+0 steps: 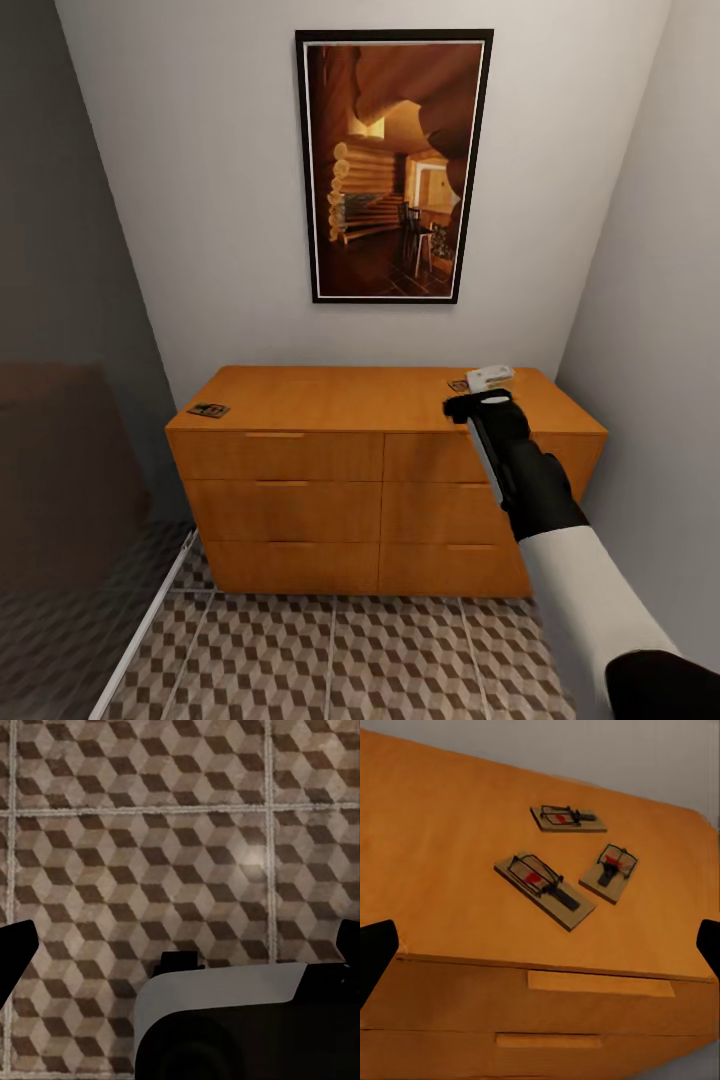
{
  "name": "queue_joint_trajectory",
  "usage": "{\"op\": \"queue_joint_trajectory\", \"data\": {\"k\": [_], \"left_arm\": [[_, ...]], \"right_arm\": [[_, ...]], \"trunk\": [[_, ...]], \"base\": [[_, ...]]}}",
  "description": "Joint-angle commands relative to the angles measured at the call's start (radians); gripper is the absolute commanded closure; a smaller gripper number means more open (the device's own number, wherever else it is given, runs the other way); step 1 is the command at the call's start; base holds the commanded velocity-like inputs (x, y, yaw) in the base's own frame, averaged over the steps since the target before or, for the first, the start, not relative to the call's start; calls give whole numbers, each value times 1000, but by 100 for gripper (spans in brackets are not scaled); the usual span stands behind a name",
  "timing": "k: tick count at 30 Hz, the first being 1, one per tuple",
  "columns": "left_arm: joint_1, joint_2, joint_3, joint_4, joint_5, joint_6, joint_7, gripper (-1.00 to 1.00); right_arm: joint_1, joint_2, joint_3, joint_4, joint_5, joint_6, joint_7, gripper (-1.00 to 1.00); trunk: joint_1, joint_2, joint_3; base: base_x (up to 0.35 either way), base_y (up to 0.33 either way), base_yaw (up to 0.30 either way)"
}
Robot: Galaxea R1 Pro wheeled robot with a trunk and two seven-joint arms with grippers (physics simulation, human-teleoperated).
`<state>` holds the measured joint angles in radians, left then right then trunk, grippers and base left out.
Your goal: Take the four mousetraps from the cabinet in the bathroom and place them on the bathroom floor. Make sure all four end up on the same floor surface, and ensure that at least two of them are either under or directly next to the same bathroom sink.
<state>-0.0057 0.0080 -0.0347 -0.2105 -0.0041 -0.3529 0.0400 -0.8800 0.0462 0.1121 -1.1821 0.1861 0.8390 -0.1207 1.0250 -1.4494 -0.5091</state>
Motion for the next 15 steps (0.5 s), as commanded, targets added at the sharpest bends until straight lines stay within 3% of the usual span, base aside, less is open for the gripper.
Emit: {"op": "queue_joint_trajectory", "data": {"k": [1, 4, 7, 11, 12, 15], "left_arm": [[-1, 0, -4, 1, 0, -3, 4, -100], [0, 0, -4, 2, 0, -3, 4, -100], [-1, 0, -4, 20, 0, -3, 4, -100], [0, -1, -4, 37, 0, -3, 4, -100], [0, -1, -4, 41, 0, -3, 4, -100], [0, -2, -4, 46, 0, -3, 4, -100]], "right_arm": [[-41, 0, 1, 48, 2, 5, 22, -100], [-179, -3, 1, 204, 1, 3, 126, -100], [-243, -16, 1, 262, 1, 2, 247, -100], [-261, -38, 2, 278, 1, 1, 360, -100], [-265, -53, 3, 283, 1, -1, 412, -100], [-269, -76, 4, 287, 2, -10, 475, -100]], "trunk": [[0, -1, -1], [0, -1, -1], [0, -1, -1], [0, -1, -1], [0, -1, -1], [0, -1, -1]], "base": [[0, 0, 0], [0, 0, 0], [0, 0, 0], [0, 0, 0], [0, 0, 0], [0, 0, 0]]}}
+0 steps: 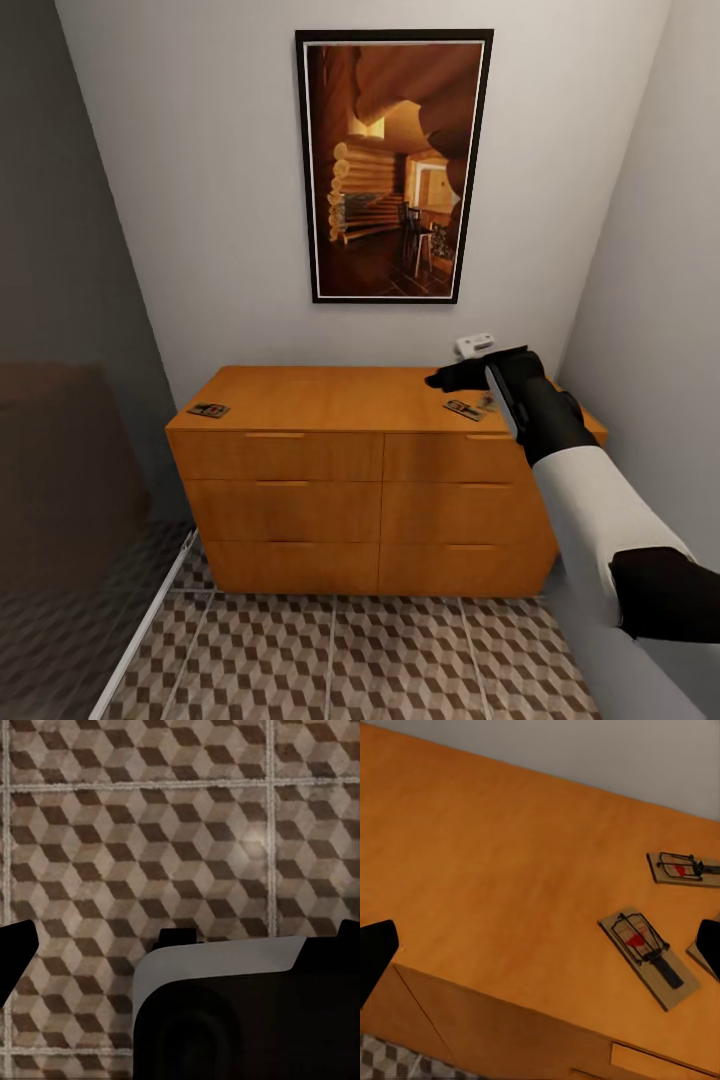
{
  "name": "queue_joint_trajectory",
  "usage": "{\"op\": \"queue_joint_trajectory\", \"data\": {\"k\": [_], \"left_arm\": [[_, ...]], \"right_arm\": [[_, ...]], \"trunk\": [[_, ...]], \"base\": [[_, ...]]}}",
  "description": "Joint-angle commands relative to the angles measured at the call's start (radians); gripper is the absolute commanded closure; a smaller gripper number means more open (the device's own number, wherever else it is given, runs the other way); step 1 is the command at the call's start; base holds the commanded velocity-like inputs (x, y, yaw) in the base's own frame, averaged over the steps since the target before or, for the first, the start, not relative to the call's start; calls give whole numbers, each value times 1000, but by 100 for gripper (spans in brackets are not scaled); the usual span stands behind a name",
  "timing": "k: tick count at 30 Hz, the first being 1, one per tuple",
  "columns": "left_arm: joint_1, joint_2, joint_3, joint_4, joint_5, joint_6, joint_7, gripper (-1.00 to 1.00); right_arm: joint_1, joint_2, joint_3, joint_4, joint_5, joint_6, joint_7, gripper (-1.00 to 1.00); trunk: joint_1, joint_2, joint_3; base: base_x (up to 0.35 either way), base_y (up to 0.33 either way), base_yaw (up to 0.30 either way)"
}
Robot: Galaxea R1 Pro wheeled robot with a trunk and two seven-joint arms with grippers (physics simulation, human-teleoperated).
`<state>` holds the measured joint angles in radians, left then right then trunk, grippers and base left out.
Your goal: Take the four mousetraps from the cabinet in the bathroom and place them on the bathroom floor. Make sure all four end up on the same floor surface, and ensure that at least two of them are either under or directly next to the same bathroom sink.
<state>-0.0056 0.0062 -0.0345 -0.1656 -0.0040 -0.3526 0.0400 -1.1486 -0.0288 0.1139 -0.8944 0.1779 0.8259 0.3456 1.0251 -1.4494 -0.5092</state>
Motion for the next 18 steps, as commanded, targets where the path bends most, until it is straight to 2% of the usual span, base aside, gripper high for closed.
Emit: {"op": "queue_joint_trajectory", "data": {"k": [1, 2, 6, 9, 18], "left_arm": [[-1, 0, -4, 1, -1, -3, 4, -100], [-1, -2, -4, 3, -1, -3, 4, -100], [-1, -9, -4, 5, -1, -3, 4, -100], [-1, -16, -4, 6, 0, -2, 5, -100], [-1, -20, -4, 6, -1, -3, 5, -100]], "right_arm": [[-2, -8, 2, 0, 10, -3, 25, -100], [-3, -21, 2, 1, 10, -17, 54, -100], [-4, -46, 2, 2, 9, -38, 94, -100], [-5, -74, 1, 3, 9, -48, 140, -100], [-5, -90, 2, 3, 8, -52, 191, -100]], "trunk": [[0, -1, -1], [0, -1, -1], [0, -1, -1], [0, -1, -1], [0, -1, -1]], "base": [[0, 0, 0], [0, 0, 0], [0, -33, 0], [0, -141, 0], [0, -253, 0]]}}
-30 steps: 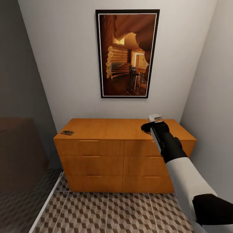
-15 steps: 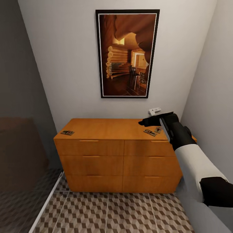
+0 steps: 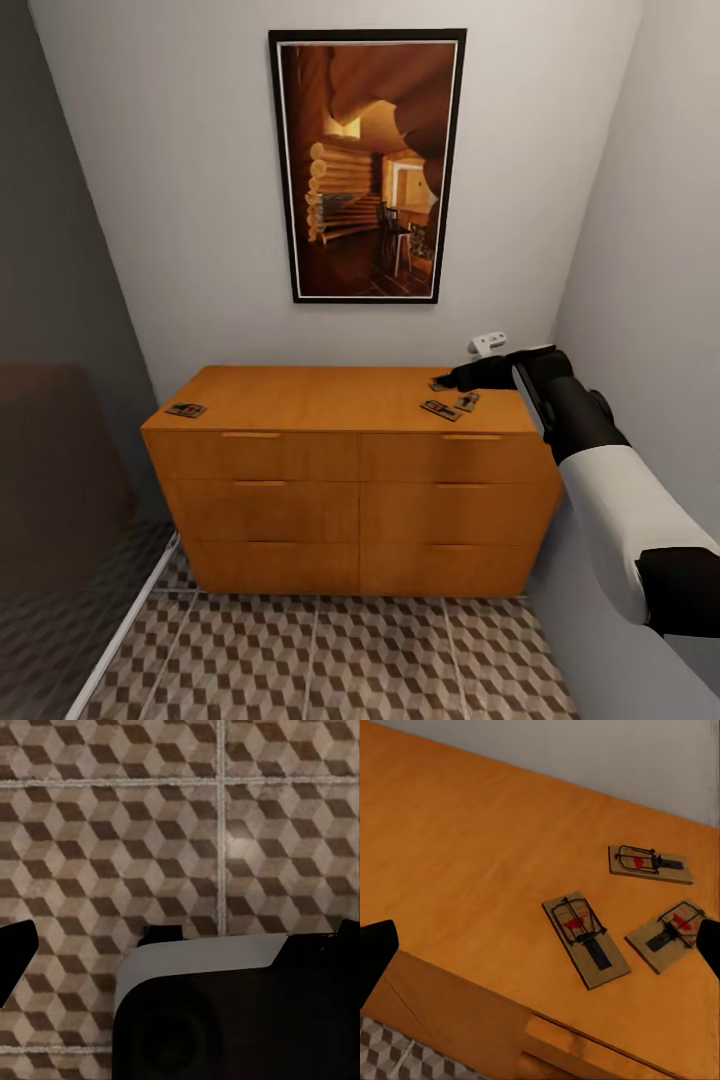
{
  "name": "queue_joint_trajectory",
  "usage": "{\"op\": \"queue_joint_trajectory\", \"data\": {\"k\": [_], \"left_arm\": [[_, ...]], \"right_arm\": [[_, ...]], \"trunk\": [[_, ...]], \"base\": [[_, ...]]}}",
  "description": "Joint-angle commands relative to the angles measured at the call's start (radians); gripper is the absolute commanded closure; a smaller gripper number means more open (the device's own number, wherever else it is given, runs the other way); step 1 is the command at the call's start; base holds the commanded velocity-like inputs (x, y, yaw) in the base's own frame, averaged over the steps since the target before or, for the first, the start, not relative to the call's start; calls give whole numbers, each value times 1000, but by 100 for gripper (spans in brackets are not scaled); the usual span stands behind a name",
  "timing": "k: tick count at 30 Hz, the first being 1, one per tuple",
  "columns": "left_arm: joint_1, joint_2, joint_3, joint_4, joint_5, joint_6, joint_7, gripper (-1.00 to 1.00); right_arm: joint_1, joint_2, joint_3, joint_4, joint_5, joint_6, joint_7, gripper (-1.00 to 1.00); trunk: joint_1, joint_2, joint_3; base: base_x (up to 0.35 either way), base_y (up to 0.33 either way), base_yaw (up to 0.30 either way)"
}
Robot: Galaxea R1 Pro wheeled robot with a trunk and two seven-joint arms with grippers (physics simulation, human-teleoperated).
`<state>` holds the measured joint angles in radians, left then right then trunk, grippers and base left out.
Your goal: Take the four mousetraps from the cabinet in the bathroom and place them on the bathroom floor. Make sure all four end up on the same floor surface, and ensure that at least two of them are either under or directly next to the same bathroom sink.
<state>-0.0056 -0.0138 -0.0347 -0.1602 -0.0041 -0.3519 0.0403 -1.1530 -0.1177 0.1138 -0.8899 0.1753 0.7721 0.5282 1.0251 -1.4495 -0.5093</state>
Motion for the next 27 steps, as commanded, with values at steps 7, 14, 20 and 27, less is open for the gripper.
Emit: {"op": "queue_joint_trajectory", "data": {"k": [7, 14, 20, 27], "left_arm": [[-1, 0, -4, 1, 0, -4, 4, -100], [-1, 0, -4, 1, 0, -4, 4, -100], [-1, 0, -4, 1, 0, -4, 4, -100], [-1, 0, -4, 1, 0, -4, 4, -100]], "right_arm": [[-1, -2, 4, 34, 9, -5, 12, -100], [-1, -1, 4, 160, 8, -79, 24, -100], [-1, -1, 5, 208, 7, -128, 27, -100], [-1, 0, 5, 267, 7, -180, 35, -100]], "trunk": [[0, -1, -1], [0, -1, -1], [0, -1, -1], [0, -1, -1]], "base": [[0, -133, 0], [23, -15, 0], [195, -1, 0], [178, 0, 0]]}}
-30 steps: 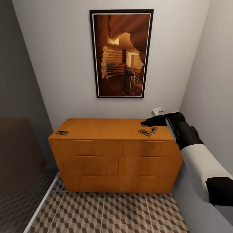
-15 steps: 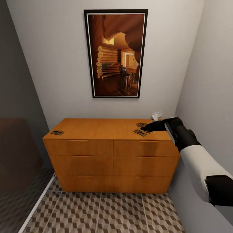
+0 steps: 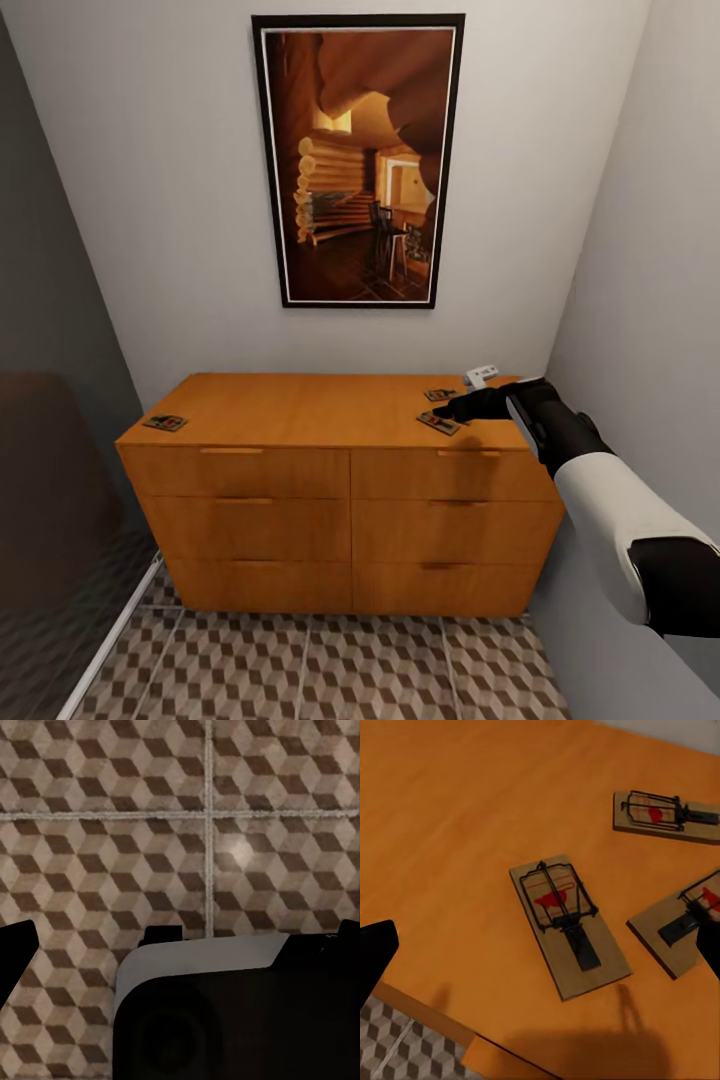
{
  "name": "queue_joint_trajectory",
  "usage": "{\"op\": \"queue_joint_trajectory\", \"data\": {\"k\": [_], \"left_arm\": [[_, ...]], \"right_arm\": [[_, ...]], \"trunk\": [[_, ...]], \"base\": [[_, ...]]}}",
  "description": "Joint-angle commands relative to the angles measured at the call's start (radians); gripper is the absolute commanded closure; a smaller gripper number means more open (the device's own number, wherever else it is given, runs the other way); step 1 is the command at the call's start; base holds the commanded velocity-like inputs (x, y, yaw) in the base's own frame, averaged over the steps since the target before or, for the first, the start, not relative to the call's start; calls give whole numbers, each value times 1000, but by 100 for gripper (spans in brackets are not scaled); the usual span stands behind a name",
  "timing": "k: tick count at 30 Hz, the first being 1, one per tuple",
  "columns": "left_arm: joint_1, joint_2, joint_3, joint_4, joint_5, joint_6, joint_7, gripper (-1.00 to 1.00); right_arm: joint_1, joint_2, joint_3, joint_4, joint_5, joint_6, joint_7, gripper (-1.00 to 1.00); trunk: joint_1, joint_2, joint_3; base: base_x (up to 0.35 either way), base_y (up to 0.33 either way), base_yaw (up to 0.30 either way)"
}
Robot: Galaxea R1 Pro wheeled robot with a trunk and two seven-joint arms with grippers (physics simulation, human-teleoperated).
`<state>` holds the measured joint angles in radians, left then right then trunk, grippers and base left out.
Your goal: Take the four mousetraps from the cabinet in the bathroom and place them on the bathroom floor. Make sure all four end up on the same floor surface, and ensure that at least two of them are either under or directly next to the same bathroom sink.
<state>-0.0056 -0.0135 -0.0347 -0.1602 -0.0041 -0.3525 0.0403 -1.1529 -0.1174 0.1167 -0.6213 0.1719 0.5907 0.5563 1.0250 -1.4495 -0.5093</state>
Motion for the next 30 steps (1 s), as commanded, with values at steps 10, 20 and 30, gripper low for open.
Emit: {"op": "queue_joint_trajectory", "data": {"k": [10, 20, 30], "left_arm": [[-1, 0, -4, 1, 0, -3, 4, -100], [-1, 0, -4, 1, 0, -3, 4, -100], [-1, 0, -4, 2, 1, -3, 4, -100]], "right_arm": [[-1, -1, 2, 3, 11, -8, 56, -100], [-1, -2, 3, 3, 12, -12, 105, -100], [-1, -9, 3, 0, 15, -21, 173, -100]], "trunk": [[0, -1, -1], [0, -1, -1], [0, -1, -1]], "base": [[13, 0, 0], [1, 0, 0], [0, 0, 0]]}}
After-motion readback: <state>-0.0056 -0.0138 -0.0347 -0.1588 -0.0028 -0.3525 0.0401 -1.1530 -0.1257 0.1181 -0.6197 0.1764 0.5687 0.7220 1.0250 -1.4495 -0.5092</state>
